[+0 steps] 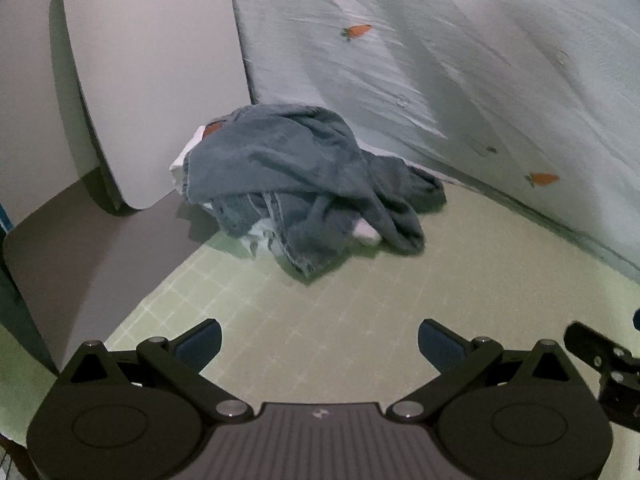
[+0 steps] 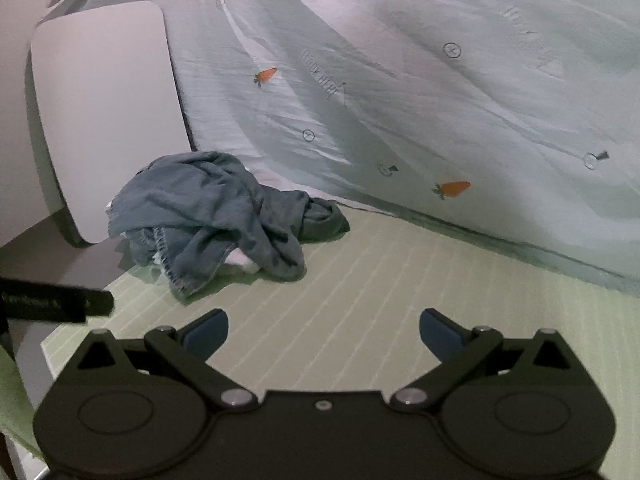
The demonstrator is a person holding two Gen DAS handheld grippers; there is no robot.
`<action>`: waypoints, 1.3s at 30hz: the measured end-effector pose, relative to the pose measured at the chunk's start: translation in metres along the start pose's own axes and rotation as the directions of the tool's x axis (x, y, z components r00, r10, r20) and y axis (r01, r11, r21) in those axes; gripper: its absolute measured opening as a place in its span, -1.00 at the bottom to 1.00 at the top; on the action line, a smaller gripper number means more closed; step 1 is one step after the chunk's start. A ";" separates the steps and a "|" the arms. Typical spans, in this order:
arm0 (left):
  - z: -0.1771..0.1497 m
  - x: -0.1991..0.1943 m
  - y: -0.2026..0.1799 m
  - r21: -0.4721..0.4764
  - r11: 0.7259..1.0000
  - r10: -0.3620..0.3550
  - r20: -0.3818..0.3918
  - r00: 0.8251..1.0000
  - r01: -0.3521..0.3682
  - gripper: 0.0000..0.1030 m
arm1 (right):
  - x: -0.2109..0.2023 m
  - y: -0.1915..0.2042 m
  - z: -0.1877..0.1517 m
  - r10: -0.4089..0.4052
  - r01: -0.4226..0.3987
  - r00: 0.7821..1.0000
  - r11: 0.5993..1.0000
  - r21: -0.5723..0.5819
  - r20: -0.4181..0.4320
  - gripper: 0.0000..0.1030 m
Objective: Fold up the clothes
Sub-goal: 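Reach both grippers into the jeans pile and close on the denim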
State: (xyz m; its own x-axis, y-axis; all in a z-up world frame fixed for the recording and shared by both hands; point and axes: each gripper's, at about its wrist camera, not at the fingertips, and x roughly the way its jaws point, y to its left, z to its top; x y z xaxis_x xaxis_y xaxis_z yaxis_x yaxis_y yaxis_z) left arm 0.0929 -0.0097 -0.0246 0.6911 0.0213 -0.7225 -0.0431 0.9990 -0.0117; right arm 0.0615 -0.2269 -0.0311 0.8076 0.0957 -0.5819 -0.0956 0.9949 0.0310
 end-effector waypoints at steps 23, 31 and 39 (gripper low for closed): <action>0.195 0.243 0.066 0.044 0.986 0.155 0.064 0.986 -0.158 1.00 | 0.353 -0.009 0.116 0.133 -0.142 0.982 0.988 -0.061 -0.131 1.00; 0.213 0.287 0.073 0.049 0.998 0.036 0.087 0.996 -0.040 1.00 | 0.436 -0.016 0.110 0.257 -0.252 0.947 0.966 0.046 -0.191 1.00; 0.210 0.289 0.059 0.040 0.997 0.057 0.138 0.989 -0.063 0.88 | 0.442 -0.007 0.105 0.236 -0.237 0.944 0.971 0.025 -0.229 0.95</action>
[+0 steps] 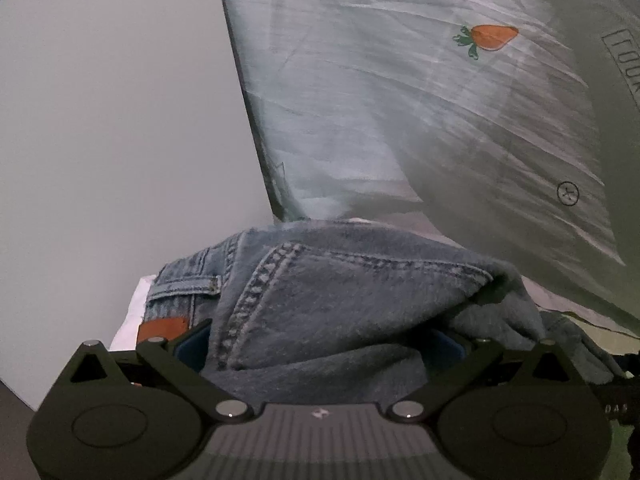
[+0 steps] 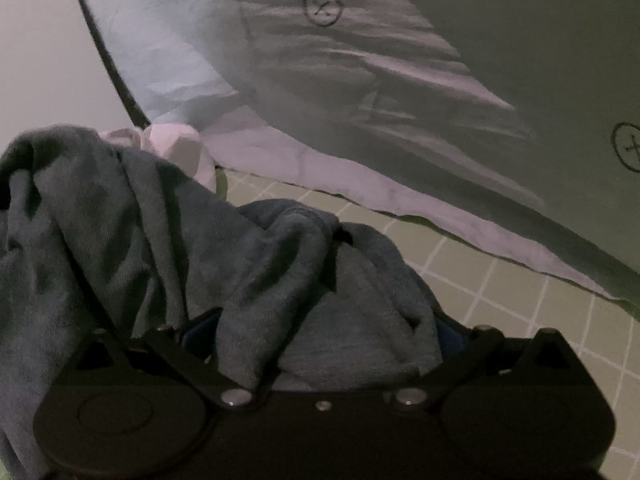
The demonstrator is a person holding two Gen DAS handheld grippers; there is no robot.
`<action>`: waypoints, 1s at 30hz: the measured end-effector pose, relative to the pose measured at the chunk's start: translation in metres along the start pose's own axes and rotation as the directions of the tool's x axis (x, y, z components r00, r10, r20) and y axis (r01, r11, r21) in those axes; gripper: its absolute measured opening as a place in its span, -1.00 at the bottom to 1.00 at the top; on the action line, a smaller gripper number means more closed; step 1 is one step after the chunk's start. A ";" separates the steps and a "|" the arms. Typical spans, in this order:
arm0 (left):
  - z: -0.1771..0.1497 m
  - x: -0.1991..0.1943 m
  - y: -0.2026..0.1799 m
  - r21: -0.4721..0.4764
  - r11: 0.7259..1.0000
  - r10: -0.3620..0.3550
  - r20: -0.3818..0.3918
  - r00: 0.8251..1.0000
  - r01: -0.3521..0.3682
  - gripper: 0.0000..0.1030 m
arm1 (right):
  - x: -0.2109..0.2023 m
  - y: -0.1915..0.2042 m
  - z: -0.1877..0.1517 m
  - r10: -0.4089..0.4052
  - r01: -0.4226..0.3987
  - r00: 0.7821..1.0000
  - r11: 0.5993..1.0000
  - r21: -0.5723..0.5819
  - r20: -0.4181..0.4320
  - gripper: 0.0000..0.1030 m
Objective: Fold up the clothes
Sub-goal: 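Reach both grippers into the jeans pile and close on the denim, then lift the jeans with both grippers and drag them onto the open mat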
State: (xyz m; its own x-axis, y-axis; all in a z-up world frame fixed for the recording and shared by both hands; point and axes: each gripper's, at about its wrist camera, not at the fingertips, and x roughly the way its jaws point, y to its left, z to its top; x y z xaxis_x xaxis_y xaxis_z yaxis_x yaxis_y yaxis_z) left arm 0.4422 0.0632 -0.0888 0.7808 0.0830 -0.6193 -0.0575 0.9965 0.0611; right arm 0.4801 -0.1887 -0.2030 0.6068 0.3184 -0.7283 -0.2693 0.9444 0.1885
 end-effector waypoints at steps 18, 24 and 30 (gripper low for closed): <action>0.008 -0.138 -0.045 0.042 0.997 -0.073 0.181 0.981 0.066 -0.51 | -0.214 0.005 -0.016 -0.116 0.128 0.917 0.992 -0.007 0.381 -0.84; -0.006 -0.241 -0.075 0.088 0.971 -0.237 0.253 0.938 0.222 -0.52 | -0.350 -0.017 -0.069 -0.268 0.259 0.814 0.962 0.091 0.515 -0.84; -0.036 -0.322 -0.124 0.149 0.900 -0.436 0.253 0.864 0.411 -0.52 | -0.478 -0.039 -0.129 -0.427 0.391 0.680 0.899 0.197 0.597 -0.83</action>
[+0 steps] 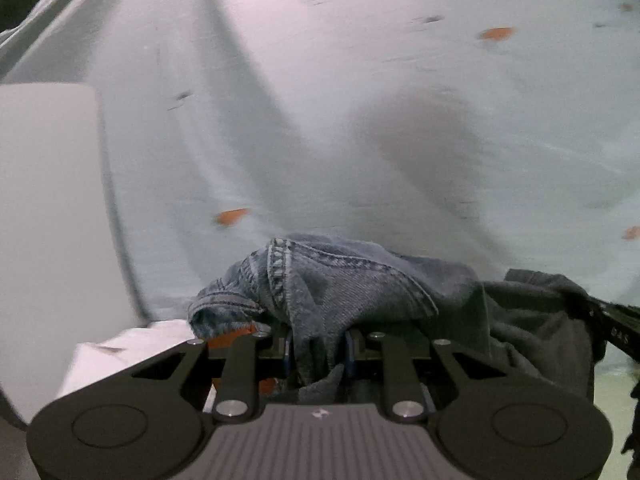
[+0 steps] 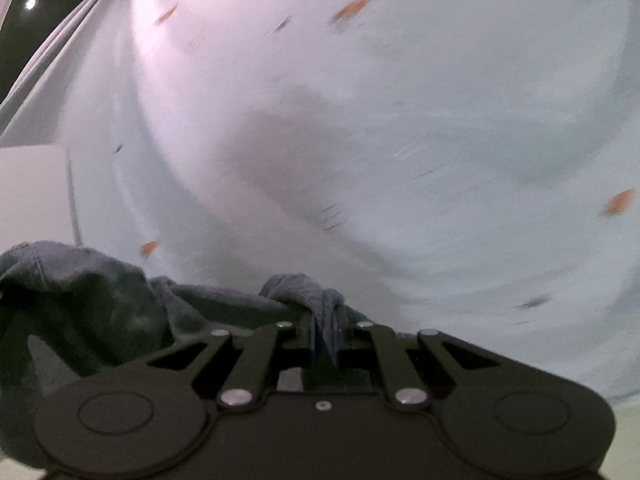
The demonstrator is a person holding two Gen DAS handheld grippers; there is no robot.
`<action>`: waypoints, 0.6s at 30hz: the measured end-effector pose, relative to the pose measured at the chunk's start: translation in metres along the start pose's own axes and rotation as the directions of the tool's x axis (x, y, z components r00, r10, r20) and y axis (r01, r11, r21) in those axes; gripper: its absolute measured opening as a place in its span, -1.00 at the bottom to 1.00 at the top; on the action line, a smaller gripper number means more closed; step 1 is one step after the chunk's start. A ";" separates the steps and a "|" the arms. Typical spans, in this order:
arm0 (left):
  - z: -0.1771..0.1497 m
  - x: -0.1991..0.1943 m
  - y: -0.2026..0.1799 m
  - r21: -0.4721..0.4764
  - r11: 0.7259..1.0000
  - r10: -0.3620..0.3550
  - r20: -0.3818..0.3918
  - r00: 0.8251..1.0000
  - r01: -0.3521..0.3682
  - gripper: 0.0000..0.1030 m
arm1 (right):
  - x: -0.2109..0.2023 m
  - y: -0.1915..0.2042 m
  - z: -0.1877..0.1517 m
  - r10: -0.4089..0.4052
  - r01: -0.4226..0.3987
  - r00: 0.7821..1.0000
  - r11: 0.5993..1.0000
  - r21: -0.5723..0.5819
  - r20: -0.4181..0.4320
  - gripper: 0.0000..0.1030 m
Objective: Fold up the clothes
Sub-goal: 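Lift the jeans with both grippers and drag them onto the open mat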
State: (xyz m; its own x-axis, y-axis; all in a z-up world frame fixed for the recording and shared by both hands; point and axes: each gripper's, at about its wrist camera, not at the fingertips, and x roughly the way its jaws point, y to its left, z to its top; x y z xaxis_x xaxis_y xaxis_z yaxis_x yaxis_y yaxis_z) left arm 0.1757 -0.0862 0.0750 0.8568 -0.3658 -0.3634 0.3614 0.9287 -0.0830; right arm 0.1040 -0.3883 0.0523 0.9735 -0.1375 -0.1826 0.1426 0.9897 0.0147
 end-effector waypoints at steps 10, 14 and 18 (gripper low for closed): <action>-0.103 -0.029 -0.119 0.039 0.981 -0.160 -0.373 0.914 0.187 -0.09 | -0.089 -0.122 -0.073 -0.241 0.247 0.936 0.969 -0.009 -0.259 -0.52; -0.147 -0.038 -0.134 0.090 0.991 -0.046 -0.483 0.875 0.102 0.17 | -0.103 -0.156 -0.132 -0.297 0.312 0.847 0.949 -0.039 -0.442 -0.19; -0.162 -0.051 -0.130 0.030 0.999 -0.012 -0.528 0.849 0.032 0.36 | -0.135 -0.168 -0.158 -0.254 0.336 0.825 0.939 0.076 -0.505 0.22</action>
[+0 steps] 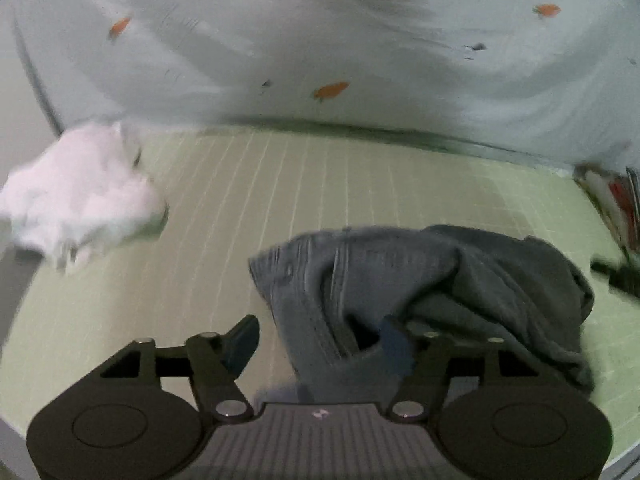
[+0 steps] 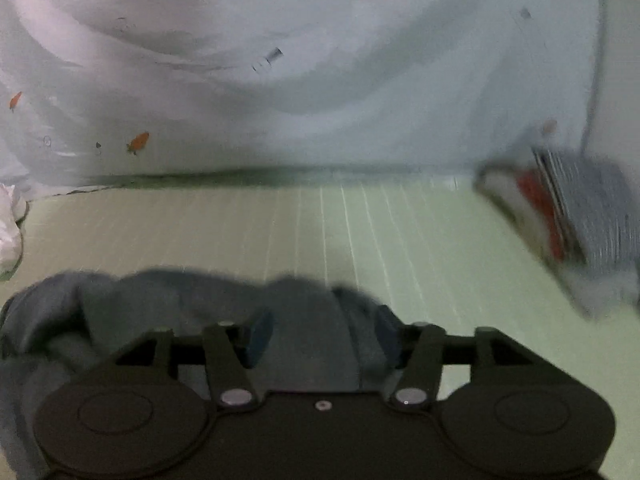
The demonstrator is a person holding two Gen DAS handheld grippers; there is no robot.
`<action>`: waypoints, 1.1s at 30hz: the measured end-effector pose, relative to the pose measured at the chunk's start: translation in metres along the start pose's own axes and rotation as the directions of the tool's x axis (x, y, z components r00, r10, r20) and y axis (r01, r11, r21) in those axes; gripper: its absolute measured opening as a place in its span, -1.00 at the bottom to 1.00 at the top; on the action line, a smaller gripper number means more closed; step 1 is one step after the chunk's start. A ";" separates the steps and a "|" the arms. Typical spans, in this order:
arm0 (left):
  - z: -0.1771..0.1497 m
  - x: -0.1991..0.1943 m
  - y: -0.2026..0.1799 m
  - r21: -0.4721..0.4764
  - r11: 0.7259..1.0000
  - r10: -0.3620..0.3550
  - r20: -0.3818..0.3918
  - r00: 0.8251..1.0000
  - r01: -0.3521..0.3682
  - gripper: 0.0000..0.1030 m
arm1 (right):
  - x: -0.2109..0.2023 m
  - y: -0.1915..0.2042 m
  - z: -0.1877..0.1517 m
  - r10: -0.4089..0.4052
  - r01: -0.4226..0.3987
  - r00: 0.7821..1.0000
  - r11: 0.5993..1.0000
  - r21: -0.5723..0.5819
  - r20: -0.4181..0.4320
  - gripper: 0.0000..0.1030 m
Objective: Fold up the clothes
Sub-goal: 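Lift the jeans with both grippers and drag them onto the open mat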
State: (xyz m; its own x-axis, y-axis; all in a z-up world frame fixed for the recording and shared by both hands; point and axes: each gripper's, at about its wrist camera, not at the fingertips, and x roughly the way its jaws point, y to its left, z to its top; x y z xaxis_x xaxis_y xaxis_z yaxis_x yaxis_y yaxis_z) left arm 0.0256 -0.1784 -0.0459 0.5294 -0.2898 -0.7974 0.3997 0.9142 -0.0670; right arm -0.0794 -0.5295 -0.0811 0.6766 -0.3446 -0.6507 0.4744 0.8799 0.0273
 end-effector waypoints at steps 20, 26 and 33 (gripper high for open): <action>-0.032 -0.010 0.031 0.034 0.999 0.023 0.033 0.999 -0.024 0.90 | -0.002 0.056 -0.139 0.225 -0.072 0.944 0.855 0.513 -0.242 1.00; -0.032 -0.011 0.047 0.084 0.996 0.019 0.054 0.998 -0.023 0.90 | 0.001 0.070 -0.145 0.278 -0.108 0.942 0.779 0.618 -0.186 0.88; -0.020 -0.018 0.046 0.066 0.998 0.012 0.110 0.994 -0.020 0.90 | -0.003 0.050 -0.137 0.265 -0.091 0.945 0.775 0.625 -0.191 -0.90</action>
State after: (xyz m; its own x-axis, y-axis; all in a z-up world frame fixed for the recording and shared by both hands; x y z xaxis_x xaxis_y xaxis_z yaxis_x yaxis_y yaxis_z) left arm 0.0198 -0.1251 -0.0460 0.6135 -0.3082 -0.7271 0.4380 0.8989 -0.0114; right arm -0.1355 -0.4397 -0.1819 0.6575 -0.0297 -0.7528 0.6580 0.5092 0.5547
